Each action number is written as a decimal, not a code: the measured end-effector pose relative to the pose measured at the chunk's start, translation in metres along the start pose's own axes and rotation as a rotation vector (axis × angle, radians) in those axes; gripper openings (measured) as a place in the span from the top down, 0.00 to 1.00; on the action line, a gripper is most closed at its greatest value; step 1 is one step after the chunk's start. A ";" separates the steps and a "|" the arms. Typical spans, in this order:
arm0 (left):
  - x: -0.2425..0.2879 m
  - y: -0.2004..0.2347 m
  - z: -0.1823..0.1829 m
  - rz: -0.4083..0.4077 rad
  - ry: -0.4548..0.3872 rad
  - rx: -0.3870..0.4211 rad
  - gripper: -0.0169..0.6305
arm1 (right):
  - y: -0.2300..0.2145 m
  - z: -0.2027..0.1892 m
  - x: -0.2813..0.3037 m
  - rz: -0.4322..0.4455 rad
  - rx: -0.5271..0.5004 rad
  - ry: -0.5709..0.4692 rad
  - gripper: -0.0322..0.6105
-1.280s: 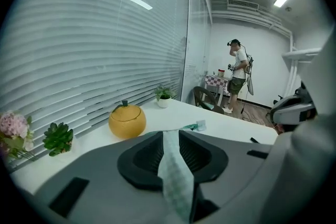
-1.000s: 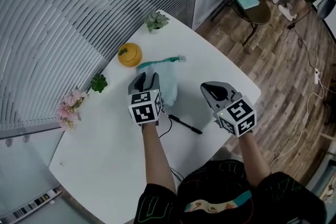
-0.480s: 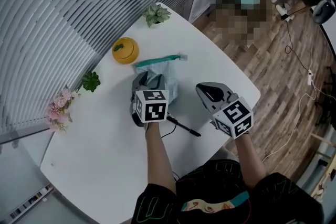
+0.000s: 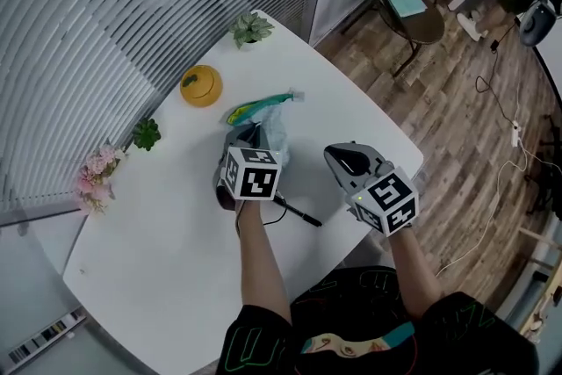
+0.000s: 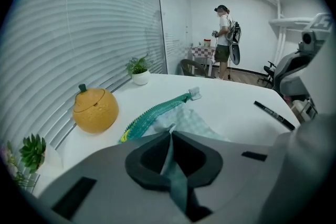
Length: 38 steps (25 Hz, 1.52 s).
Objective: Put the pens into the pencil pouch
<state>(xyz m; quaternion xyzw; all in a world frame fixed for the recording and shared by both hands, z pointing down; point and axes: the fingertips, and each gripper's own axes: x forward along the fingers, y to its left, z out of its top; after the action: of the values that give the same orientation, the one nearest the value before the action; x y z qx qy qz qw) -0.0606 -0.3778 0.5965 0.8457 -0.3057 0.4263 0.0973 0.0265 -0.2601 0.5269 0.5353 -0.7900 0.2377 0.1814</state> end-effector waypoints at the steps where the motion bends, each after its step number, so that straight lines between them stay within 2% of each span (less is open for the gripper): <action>1: -0.006 -0.002 0.003 0.010 -0.024 -0.003 0.96 | -0.001 0.001 -0.006 0.005 -0.003 -0.009 0.95; 6: -0.049 -0.024 0.019 0.079 -0.163 -0.046 0.96 | -0.008 0.004 -0.036 0.040 -0.027 -0.056 0.95; 11: -0.102 -0.045 0.033 0.149 -0.318 -0.149 0.96 | -0.014 0.031 -0.059 0.102 -0.063 -0.126 0.95; 15: -0.135 -0.058 0.037 0.198 -0.443 -0.191 0.96 | -0.018 0.036 -0.064 0.145 -0.084 -0.160 0.95; 19: -0.178 -0.069 0.046 0.218 -0.624 -0.242 0.96 | -0.019 0.040 -0.074 0.185 -0.098 -0.184 0.95; 23: -0.224 -0.091 0.066 0.163 -0.844 -0.219 0.96 | -0.020 0.052 -0.084 0.220 -0.098 -0.224 0.95; 26: -0.249 -0.110 0.077 0.091 -0.948 -0.177 0.96 | -0.020 0.061 -0.093 0.252 -0.096 -0.263 0.95; 32: -0.272 -0.150 0.089 -0.072 -1.022 -0.105 0.96 | -0.010 0.080 -0.111 0.351 -0.081 -0.357 0.95; 38: -0.282 -0.168 0.087 -0.150 -1.043 -0.099 0.96 | 0.021 0.096 -0.136 0.573 -0.078 -0.473 0.95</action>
<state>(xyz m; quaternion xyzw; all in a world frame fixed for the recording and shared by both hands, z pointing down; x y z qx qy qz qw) -0.0288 -0.1587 0.3385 0.9594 -0.2720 -0.0743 0.0025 0.0526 -0.2050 0.3709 0.3255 -0.9362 0.1184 -0.0597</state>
